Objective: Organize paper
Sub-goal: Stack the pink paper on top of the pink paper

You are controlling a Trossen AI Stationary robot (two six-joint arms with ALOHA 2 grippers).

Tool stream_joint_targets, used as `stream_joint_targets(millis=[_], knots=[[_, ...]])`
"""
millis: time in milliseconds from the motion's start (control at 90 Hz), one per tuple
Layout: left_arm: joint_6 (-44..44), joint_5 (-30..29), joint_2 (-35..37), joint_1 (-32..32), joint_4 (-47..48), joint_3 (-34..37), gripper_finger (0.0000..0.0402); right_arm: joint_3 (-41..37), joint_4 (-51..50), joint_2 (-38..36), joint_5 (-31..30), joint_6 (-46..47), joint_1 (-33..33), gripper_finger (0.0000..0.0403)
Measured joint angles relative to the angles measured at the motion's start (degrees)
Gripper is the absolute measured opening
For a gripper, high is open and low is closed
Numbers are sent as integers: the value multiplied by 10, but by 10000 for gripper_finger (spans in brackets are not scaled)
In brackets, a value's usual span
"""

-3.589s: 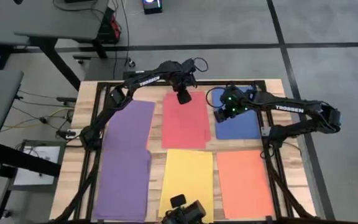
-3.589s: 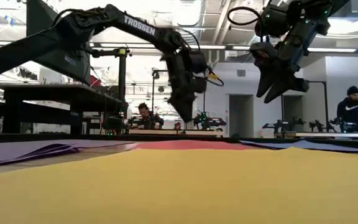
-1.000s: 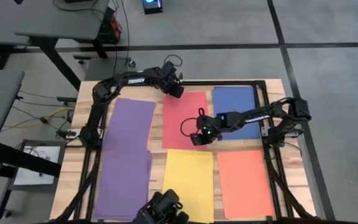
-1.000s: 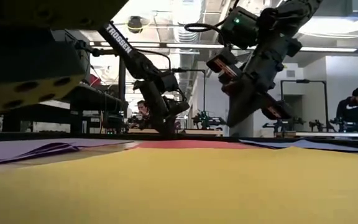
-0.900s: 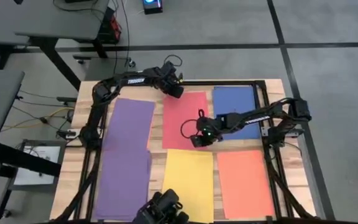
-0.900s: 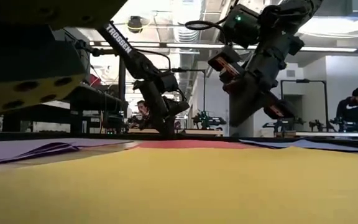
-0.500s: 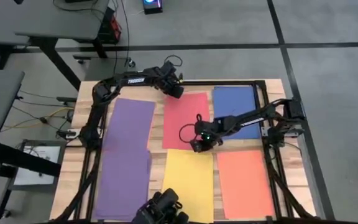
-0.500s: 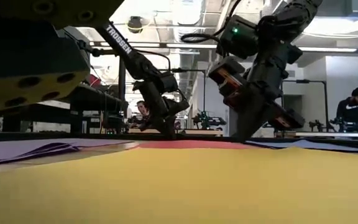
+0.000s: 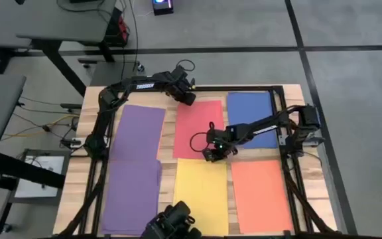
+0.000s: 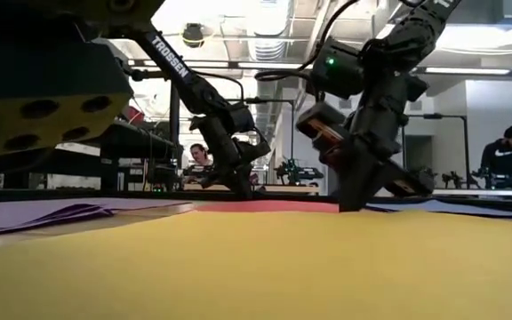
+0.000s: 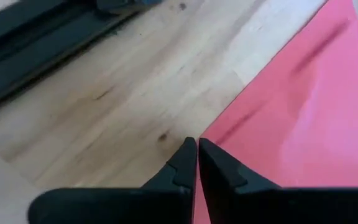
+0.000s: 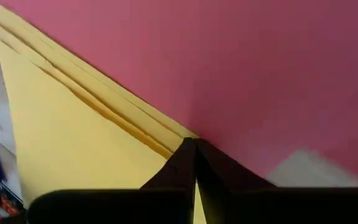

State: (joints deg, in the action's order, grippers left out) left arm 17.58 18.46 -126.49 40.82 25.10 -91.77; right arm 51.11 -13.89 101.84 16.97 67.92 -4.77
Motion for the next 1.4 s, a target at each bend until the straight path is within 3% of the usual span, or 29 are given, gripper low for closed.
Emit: stream_joint_targets(millis=[256,600,1044,1256,1400], knots=[[-8,2,0,0,0,0,0,-1,-9,-8,-6,-24,-35,0],[-3,2,0,3,2,-9,0,-1,-11,-33,-8,-4,-21,0],[-105,-23,1,4,174,-164,0,-1,-15,-50,-5,-38,-30,0],[-167,-50,2,1,312,-204,0,-1,-103,-113,-47,-147,-87,0],[-209,-85,2,-17,396,-201,0,-1,-152,-130,-53,-377,-139,0]])
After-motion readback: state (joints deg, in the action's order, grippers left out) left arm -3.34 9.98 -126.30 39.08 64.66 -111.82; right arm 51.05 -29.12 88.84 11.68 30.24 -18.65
